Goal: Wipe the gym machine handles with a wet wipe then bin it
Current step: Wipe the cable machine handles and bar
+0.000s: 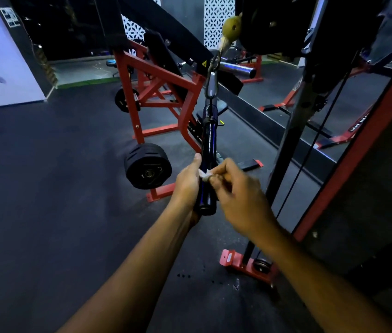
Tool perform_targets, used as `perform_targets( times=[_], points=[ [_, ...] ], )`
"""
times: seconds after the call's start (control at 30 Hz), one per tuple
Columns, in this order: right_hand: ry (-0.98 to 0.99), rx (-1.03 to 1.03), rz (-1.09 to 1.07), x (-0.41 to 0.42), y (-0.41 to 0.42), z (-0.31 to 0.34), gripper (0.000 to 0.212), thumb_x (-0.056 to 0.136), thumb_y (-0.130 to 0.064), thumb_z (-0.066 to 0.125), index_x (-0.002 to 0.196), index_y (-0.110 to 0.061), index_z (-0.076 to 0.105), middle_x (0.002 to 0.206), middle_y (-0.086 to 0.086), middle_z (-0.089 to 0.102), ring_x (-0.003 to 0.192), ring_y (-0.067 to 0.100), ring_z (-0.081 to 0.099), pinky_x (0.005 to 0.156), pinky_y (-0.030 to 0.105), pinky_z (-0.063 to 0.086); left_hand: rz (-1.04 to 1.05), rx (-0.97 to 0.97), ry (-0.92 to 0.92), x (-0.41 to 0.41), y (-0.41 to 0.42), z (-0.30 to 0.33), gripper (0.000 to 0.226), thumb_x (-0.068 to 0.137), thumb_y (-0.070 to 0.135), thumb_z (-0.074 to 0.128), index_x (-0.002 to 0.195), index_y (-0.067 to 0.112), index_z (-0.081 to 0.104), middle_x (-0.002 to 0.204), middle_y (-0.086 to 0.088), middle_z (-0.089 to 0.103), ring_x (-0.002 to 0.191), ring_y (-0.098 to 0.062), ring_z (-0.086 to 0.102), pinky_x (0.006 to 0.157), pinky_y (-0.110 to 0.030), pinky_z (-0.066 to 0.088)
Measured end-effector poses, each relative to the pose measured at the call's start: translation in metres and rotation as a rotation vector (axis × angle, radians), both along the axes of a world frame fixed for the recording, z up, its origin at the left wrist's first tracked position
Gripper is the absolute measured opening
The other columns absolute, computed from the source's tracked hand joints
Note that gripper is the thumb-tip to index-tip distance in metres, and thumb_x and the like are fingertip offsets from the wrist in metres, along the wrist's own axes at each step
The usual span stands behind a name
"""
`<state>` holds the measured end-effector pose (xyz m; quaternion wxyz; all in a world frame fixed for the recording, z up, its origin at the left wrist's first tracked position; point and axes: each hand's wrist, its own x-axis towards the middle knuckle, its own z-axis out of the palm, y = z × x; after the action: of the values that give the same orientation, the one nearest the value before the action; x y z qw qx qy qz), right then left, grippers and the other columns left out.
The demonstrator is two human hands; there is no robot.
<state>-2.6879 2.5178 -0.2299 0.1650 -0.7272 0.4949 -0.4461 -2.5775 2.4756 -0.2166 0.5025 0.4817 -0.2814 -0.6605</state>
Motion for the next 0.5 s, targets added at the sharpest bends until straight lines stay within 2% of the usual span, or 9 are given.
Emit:
perform_targets(
  times=[0.07, 0.13, 0.2, 0.23, 0.33, 0.4, 0.5],
  points=[
    [0.13, -0.11, 0.103, -0.002, 0.01, -0.009, 0.01, 0.103, -0.023, 0.051, 0.103, -0.014, 0.057, 0.071, -0.013, 0.054, 0.064, 0.001, 0.06, 0.051, 0.013, 0.047, 0.038, 0.022, -0.016, 0.002, -0.003, 0.002, 0.043, 0.104, 0.039, 0.055, 0.073, 0.011, 0.062, 0.045, 0.002, 0.057, 0.036, -0.008, 0.054, 0.038, -0.018, 0.043],
    [0.064, 0.003, 0.174, -0.015, 0.013, -0.01, 0.011, 0.103, -0.023, 0.052, 0.105, -0.014, 0.058, 0.075, -0.011, 0.061, 0.067, 0.002, 0.064, 0.056, 0.018, 0.052, 0.03, 0.003, -0.018, 0.002, -0.004, -0.003, 0.044, 0.103, 0.043, 0.055, 0.072, 0.012, 0.058, 0.043, 0.003, 0.052, 0.034, -0.009, 0.048, 0.037, -0.02, 0.039],
    [-0.131, 0.126, 0.128, -0.015, 0.012, -0.012, 0.008, 0.102, -0.018, 0.054, 0.104, -0.013, 0.059, 0.077, -0.011, 0.065, 0.069, 0.0, 0.065, 0.058, 0.017, 0.05, 0.01, -0.015, 0.017, -0.001, -0.003, -0.008, 0.043, 0.103, 0.046, 0.053, 0.076, 0.013, 0.058, 0.048, 0.002, 0.05, 0.038, -0.011, 0.047, 0.039, -0.023, 0.039],
    [-0.181, 0.117, 0.075, -0.01, 0.015, -0.013, 0.008, 0.102, -0.017, 0.054, 0.103, -0.012, 0.059, 0.078, -0.011, 0.066, 0.07, -0.001, 0.064, 0.059, 0.015, 0.049, 0.001, -0.019, 0.045, -0.002, -0.002, -0.009, 0.041, 0.102, 0.046, 0.055, 0.078, 0.013, 0.06, 0.051, 0.002, 0.052, 0.041, -0.011, 0.049, 0.041, -0.023, 0.042],
    [-0.126, -0.049, 0.033, 0.006, 0.029, -0.023, 0.01, 0.101, -0.023, 0.054, 0.101, -0.013, 0.057, 0.085, -0.015, 0.065, 0.079, -0.003, 0.066, 0.064, 0.014, 0.053, -0.02, -0.06, 0.075, 0.0, -0.003, -0.008, 0.033, 0.096, 0.045, 0.065, 0.083, 0.014, 0.067, 0.057, 0.005, 0.058, 0.047, -0.009, 0.055, 0.045, -0.024, 0.045],
    [-0.168, 0.016, 0.146, -0.003, 0.036, -0.027, 0.016, 0.101, -0.028, 0.052, 0.101, -0.013, 0.058, 0.089, -0.011, 0.069, 0.084, 0.001, 0.07, 0.07, 0.019, 0.057, -0.053, -0.139, -0.007, 0.003, -0.004, -0.012, 0.028, 0.095, 0.042, 0.068, 0.085, 0.016, 0.069, 0.061, 0.006, 0.06, 0.053, -0.01, 0.055, 0.051, -0.025, 0.044],
    [-0.141, 0.193, 0.235, -0.029, 0.037, -0.028, 0.019, 0.1, -0.031, 0.053, 0.103, -0.014, 0.061, 0.087, -0.004, 0.073, 0.083, 0.007, 0.072, 0.074, 0.022, 0.057, -0.058, -0.216, -0.072, 0.003, -0.005, -0.022, 0.018, 0.095, 0.034, 0.07, 0.101, 0.017, 0.067, 0.065, 0.006, 0.063, 0.06, -0.015, 0.057, 0.055, -0.029, 0.047]
  ],
)
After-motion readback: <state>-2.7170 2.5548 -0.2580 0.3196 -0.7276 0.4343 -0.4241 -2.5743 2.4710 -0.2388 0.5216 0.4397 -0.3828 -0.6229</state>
